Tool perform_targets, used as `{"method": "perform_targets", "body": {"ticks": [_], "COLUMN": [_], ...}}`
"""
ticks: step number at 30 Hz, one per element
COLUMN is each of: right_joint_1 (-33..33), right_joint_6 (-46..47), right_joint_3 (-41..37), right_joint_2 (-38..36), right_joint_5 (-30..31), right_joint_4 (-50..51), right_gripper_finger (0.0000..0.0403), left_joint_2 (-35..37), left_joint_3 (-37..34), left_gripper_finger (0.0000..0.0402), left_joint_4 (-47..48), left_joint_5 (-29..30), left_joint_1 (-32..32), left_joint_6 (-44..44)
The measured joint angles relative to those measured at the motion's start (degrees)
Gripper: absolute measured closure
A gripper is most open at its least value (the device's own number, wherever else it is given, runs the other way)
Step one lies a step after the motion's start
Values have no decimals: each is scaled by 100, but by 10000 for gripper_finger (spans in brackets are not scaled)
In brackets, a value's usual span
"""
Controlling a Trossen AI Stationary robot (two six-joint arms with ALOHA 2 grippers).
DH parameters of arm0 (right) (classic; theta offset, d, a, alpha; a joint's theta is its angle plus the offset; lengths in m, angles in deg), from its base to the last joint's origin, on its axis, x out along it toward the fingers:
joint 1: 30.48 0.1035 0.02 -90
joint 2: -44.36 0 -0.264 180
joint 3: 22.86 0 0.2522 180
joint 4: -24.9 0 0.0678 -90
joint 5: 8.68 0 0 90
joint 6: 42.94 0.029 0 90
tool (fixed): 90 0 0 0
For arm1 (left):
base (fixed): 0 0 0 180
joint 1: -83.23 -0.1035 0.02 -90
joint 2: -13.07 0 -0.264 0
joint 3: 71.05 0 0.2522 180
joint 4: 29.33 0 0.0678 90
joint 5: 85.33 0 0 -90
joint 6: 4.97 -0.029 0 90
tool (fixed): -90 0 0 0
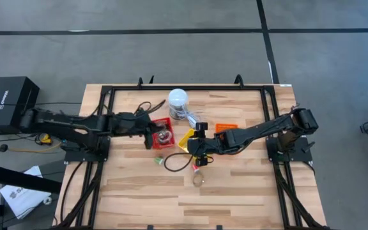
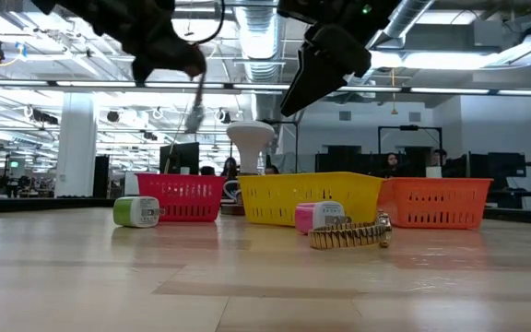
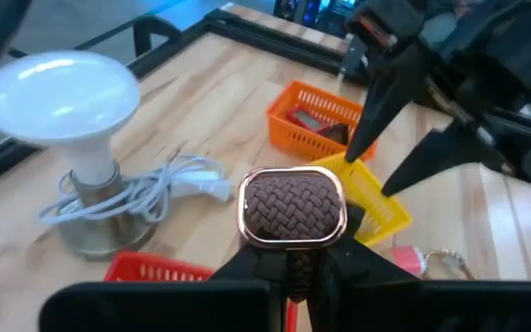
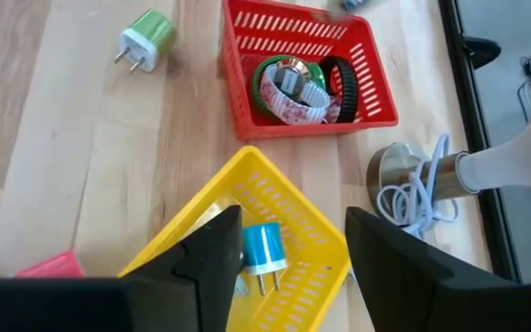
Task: Pick & Place Office items
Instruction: Put the brown watch into the red basket
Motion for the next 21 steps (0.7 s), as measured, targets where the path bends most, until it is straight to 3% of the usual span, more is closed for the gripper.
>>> {"method": "perform_targets", "body": {"ticks": [8, 12, 21], "right_joint_1": [5, 28, 264], "right_joint_6": [179, 286, 296], "right_joint_3": [0, 2, 2], "right_joint_2": [0, 0, 0], "right_joint_5": [-83, -494, -919], "right_joint_4": [1, 33, -35], "right_gripper_finger": [233, 234, 234], "left_joint_2": [-314, -519, -547], "left_joint_3": [-587, -883, -974], "left_gripper_finger": [392, 388, 339], "left_joint_4": [38, 8, -38], "left_joint_5": [128, 405, 512], "left_joint_1": [-83, -178, -297], "left_joint_6": [483, 752, 734]}}
